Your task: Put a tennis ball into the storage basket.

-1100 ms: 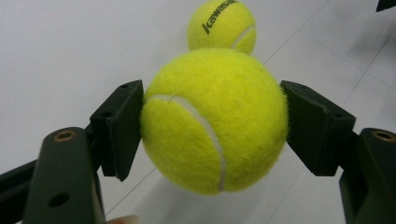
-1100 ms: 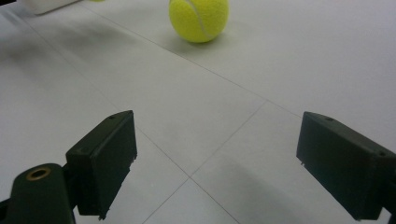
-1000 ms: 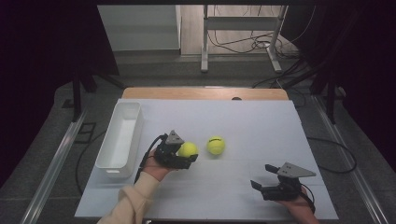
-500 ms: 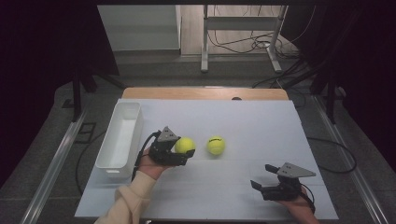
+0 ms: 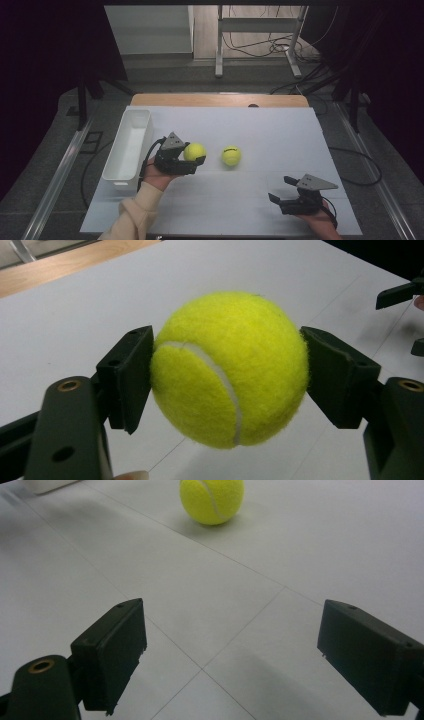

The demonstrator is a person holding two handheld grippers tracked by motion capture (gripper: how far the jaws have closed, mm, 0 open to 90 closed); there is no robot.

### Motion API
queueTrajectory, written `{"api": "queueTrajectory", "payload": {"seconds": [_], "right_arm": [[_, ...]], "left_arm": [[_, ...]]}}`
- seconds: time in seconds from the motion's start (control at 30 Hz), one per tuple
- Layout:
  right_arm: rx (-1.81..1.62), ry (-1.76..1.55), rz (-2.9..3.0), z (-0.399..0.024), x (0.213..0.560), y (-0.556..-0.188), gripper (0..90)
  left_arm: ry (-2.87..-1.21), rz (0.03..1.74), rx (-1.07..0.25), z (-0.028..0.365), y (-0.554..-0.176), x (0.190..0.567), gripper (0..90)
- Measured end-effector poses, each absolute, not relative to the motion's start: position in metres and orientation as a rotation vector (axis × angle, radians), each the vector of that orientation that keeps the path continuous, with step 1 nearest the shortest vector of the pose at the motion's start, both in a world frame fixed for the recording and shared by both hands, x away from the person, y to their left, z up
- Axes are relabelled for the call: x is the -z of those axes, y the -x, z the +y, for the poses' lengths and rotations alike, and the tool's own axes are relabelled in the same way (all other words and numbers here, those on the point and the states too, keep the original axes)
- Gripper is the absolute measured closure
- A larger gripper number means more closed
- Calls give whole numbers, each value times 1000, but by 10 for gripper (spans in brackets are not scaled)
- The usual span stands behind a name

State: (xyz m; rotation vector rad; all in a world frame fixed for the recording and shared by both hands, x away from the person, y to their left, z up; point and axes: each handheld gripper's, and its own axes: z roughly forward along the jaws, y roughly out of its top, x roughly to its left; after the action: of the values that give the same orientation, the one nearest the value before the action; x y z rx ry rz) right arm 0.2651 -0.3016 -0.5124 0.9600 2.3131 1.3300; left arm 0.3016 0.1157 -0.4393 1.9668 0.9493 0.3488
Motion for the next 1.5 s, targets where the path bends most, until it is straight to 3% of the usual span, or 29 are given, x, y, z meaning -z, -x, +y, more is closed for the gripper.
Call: {"api": "queueTrajectory", "payload": {"seconds": [1.5], "right_arm": [[-1320,-969,2303,-302,513,-266,129]], "left_arm": [[-1844,1042,-467,152,-319,405,263]]}}
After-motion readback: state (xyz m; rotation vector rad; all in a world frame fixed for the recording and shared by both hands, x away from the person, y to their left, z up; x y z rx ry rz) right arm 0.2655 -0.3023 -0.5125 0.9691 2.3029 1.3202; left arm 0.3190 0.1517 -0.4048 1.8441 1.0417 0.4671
